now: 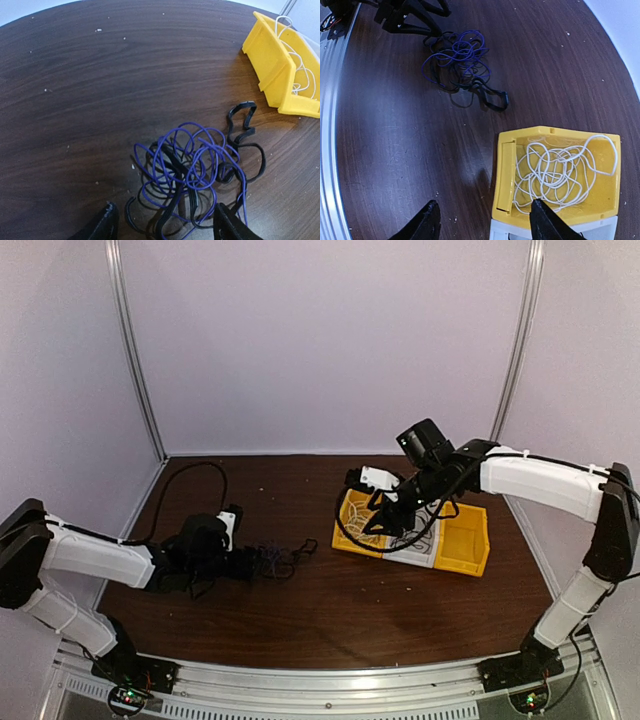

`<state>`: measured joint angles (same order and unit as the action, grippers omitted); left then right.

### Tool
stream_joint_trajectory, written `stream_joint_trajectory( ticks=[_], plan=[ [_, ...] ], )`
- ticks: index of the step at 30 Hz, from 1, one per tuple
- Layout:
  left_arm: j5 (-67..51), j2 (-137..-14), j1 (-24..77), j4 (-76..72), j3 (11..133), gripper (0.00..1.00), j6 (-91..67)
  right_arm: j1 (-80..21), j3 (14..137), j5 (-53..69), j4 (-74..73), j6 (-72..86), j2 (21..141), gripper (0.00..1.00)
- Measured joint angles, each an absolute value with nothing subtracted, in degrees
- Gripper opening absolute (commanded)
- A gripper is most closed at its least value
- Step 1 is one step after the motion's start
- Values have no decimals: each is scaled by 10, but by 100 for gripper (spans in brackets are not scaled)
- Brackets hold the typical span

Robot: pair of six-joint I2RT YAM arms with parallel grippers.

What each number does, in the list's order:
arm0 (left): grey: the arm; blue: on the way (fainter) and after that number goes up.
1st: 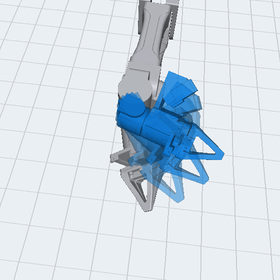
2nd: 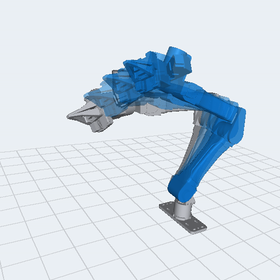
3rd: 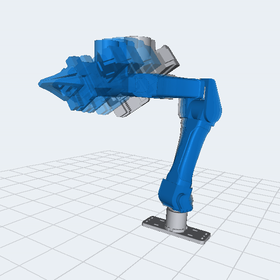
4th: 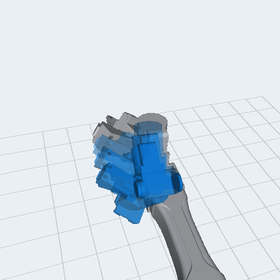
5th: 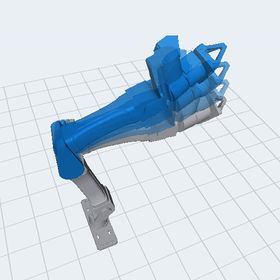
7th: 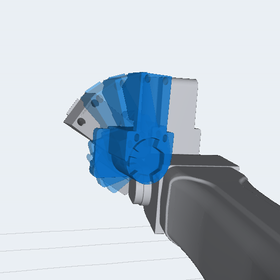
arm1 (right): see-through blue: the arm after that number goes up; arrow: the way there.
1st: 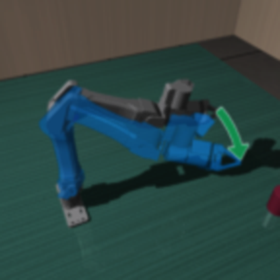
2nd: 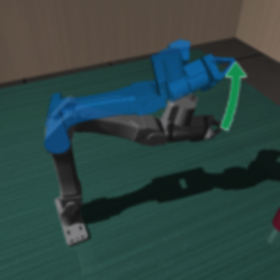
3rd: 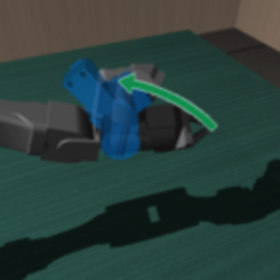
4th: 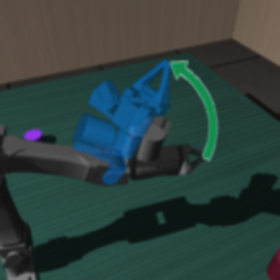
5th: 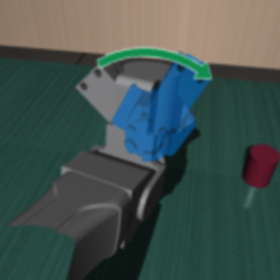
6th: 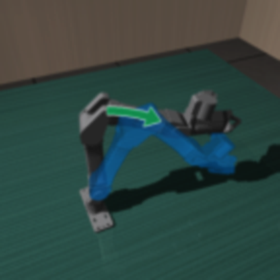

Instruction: Untangle the cables

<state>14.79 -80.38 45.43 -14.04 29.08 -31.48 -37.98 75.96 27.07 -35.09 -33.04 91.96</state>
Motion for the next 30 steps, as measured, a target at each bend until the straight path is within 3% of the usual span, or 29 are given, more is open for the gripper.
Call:
stream_joint_trajectory(
  ticks=[8,15,30],
  plan=[
    [117,-793,453,-136,241,57,-354,-437,824,262,-348,-330,1027,50],
    [107,-788,453,-141,217,58,-374,-489,915,220,-345,-330,1137,38],
    [124,-710,453,-140,175,63,-395,-559,1029,99,-349,-347,1277,39]
  ],
)
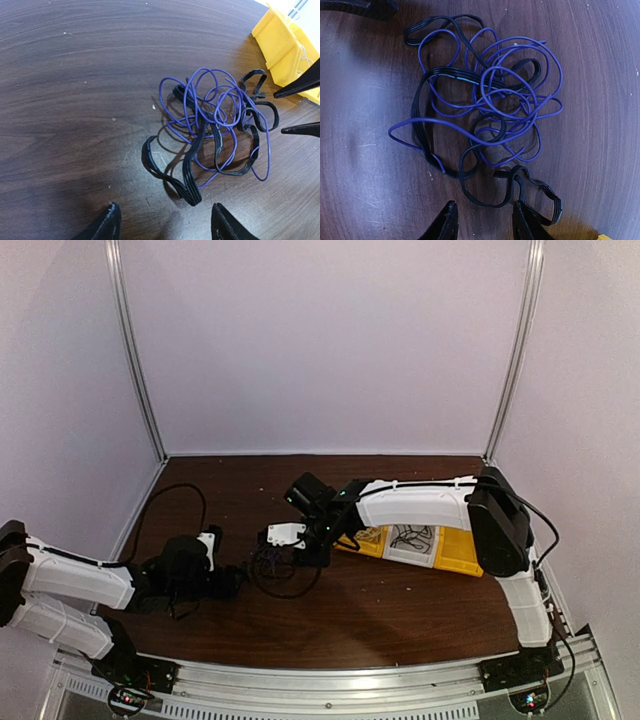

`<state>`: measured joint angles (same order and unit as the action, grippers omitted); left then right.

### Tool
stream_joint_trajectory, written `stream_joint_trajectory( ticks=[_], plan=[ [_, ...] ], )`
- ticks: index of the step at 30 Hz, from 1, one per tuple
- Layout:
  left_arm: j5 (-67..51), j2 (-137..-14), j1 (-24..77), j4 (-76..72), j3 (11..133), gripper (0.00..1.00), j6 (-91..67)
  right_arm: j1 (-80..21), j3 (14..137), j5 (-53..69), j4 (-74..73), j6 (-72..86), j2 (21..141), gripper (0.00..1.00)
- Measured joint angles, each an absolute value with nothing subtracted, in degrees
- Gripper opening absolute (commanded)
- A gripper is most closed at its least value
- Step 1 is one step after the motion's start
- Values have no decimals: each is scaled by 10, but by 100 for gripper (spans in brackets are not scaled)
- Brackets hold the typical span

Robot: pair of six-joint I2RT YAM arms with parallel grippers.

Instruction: Untangle the cables

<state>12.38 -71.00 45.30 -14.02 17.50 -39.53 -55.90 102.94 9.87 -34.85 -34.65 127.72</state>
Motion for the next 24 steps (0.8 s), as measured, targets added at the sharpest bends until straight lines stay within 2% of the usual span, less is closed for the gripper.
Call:
stream_joint_trajectory(
  ticks=[20,22,24],
  plan=[
    [129,-683,453,-135,156,63,-404,-586,1049,54,-344,-363,1301,39],
    [130,-680,453,-134,156,63,-405,-587,1050,52,-344,-364,1306,35],
    [130,-677,453,-134,156,63,-405,-587,1050,51,-344,-365,1310,26]
  ],
)
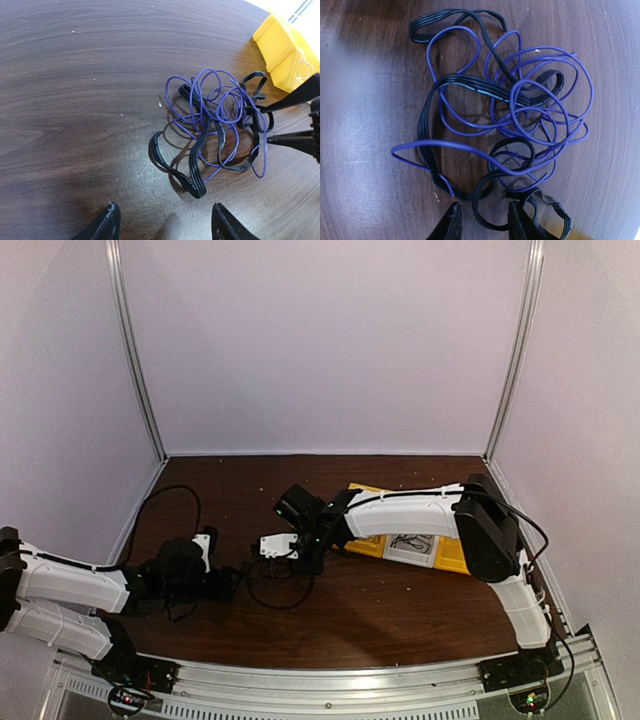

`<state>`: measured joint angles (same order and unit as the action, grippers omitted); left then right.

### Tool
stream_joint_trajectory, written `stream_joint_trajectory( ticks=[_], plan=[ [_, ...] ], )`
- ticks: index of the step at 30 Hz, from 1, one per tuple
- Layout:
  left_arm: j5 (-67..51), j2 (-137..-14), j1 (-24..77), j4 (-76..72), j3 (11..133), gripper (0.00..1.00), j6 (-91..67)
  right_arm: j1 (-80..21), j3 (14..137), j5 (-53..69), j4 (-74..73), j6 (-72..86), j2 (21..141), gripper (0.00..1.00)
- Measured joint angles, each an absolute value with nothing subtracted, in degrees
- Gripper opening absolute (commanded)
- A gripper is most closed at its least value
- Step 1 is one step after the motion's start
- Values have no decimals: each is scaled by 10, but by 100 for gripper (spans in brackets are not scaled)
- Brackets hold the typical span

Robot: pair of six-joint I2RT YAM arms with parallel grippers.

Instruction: Untangle the cables

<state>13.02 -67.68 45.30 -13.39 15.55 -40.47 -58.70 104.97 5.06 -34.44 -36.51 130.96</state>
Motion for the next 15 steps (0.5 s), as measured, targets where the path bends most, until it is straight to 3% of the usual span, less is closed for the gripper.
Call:
stream_joint_trajectory(
  ticks=[6,15],
  plan=[
    [133,-671,453,-132,154,63,-405,-588,1051,47,-344,-368,1311,0],
    [115,-631,453,-128,152,61,-373,-592,1077,83,-385,-343,1301,0]
  ],
)
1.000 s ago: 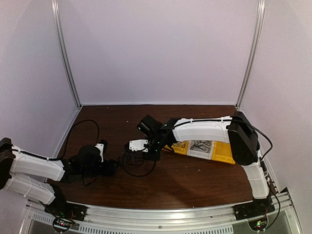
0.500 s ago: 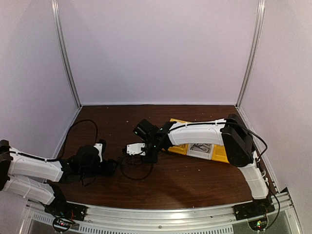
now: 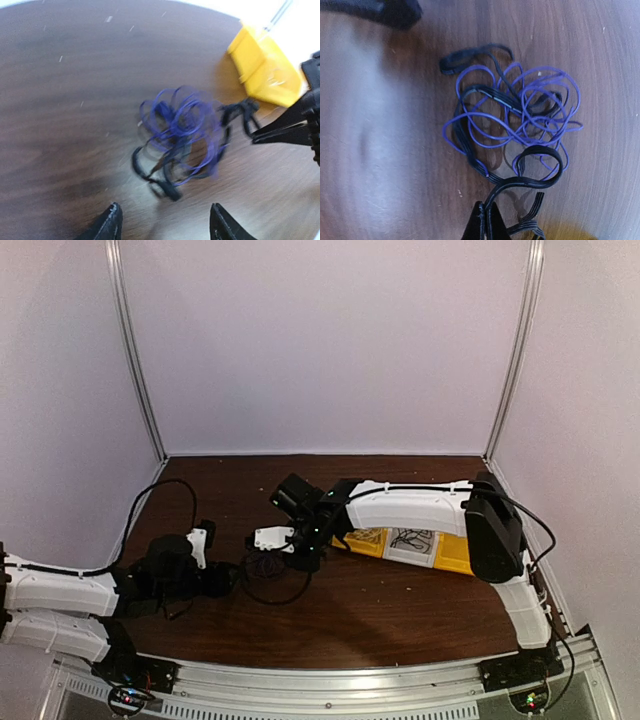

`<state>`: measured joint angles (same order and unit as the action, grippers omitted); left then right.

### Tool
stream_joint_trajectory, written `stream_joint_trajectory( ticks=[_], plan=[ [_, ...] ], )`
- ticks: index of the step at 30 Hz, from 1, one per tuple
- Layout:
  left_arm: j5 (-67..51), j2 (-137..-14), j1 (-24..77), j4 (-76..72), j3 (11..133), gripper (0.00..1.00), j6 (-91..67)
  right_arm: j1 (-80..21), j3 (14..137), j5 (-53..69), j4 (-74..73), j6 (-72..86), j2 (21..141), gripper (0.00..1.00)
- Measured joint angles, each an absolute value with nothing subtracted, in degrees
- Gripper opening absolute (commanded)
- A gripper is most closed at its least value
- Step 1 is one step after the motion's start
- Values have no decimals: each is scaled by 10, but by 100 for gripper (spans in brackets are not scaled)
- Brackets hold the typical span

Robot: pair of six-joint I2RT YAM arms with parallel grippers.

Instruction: Untangle the cables

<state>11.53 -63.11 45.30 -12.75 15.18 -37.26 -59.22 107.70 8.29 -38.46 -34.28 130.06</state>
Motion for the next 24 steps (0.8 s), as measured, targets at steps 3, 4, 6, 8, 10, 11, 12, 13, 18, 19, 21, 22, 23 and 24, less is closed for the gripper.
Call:
stream_joint_trajectory(
  ticks=[3,4,6,8,10,11,12,13,18,19,21,22,23,24],
  plan=[
    [98,-547,453,-137,139,62,-345,-594,1117,131,-419,-322,1285,0],
    [92,-518,453,-140,134,62,-335,-594,1131,147,-428,-314,1275,0],
    [76,-442,453,-149,121,63,-310,-594,1157,178,-443,-300,1251,0],
    [61,-368,454,-162,110,64,-285,-594,1179,205,-454,-288,1227,0],
    [49,-303,455,-174,97,65,-263,-594,1203,226,-465,-280,1209,0],
    [44,-275,455,-182,91,65,-255,-594,1213,232,-471,-277,1203,0],
    [40,-260,455,-191,87,65,-249,-594,1226,240,-477,-275,1197,0],
    [35,-252,455,-201,84,64,-243,-594,1235,246,-482,-271,1192,0],
    [16,-318,455,-225,93,62,-218,-594,1246,264,-498,-263,1171,0],
    [15,-337,455,-225,98,62,-213,-594,1246,265,-500,-263,1170,0],
    [12,-382,456,-228,113,61,-201,-594,1246,270,-504,-261,1170,0],
    [11,-402,457,-231,120,61,-195,-594,1246,271,-506,-261,1170,0],
    [10,-416,458,-236,125,61,-191,-594,1245,272,-507,-260,1170,0],
    [7,-434,458,-246,130,61,-186,-594,1244,273,-509,-258,1170,0]
  ],
)
